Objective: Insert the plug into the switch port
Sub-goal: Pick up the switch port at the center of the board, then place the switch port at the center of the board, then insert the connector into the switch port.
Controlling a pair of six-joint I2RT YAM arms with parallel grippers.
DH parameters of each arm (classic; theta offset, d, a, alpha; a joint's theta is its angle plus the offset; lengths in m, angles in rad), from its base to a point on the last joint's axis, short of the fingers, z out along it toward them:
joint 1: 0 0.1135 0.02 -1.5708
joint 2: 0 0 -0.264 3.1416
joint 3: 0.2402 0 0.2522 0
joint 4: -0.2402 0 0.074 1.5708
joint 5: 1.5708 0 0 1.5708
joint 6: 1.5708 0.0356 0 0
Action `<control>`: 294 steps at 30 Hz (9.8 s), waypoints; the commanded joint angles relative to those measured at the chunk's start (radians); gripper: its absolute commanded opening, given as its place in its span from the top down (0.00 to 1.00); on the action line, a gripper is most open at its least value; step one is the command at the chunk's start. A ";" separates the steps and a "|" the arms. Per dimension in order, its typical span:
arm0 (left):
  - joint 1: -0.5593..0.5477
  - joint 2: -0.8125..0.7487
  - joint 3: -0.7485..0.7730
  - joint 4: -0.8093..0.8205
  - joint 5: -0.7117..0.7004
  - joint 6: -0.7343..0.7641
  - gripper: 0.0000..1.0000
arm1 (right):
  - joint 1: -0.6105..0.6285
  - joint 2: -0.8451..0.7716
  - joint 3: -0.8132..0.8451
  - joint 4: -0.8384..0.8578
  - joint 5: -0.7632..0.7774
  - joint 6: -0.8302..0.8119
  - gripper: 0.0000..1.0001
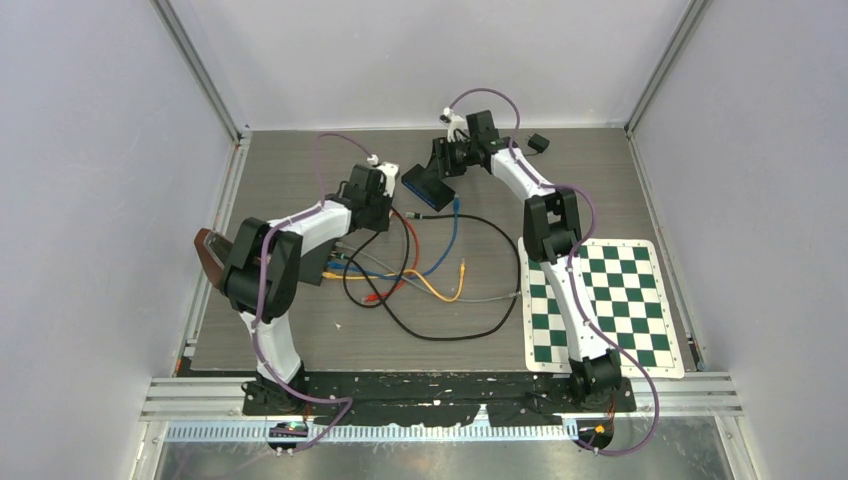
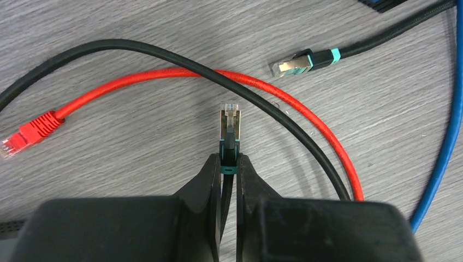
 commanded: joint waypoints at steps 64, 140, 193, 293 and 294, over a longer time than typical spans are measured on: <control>0.089 -0.175 -0.074 0.041 0.074 -0.187 1.00 | 0.196 -0.192 -0.182 -0.222 0.446 -0.516 0.14; -0.023 -0.048 0.300 -0.364 0.102 0.166 1.00 | 0.232 -0.716 -0.709 -0.007 0.322 -0.371 0.95; -0.087 -0.045 0.055 -0.125 0.312 -0.017 1.00 | 0.188 -0.840 -1.112 0.024 0.482 -0.227 0.40; -0.193 -0.088 -0.125 0.125 0.253 0.104 1.00 | -0.036 -0.489 -0.771 -0.074 -0.090 -0.194 0.47; -0.193 -0.090 -0.125 0.121 0.259 0.104 1.00 | -0.040 -0.491 -0.772 -0.074 -0.088 -0.187 0.47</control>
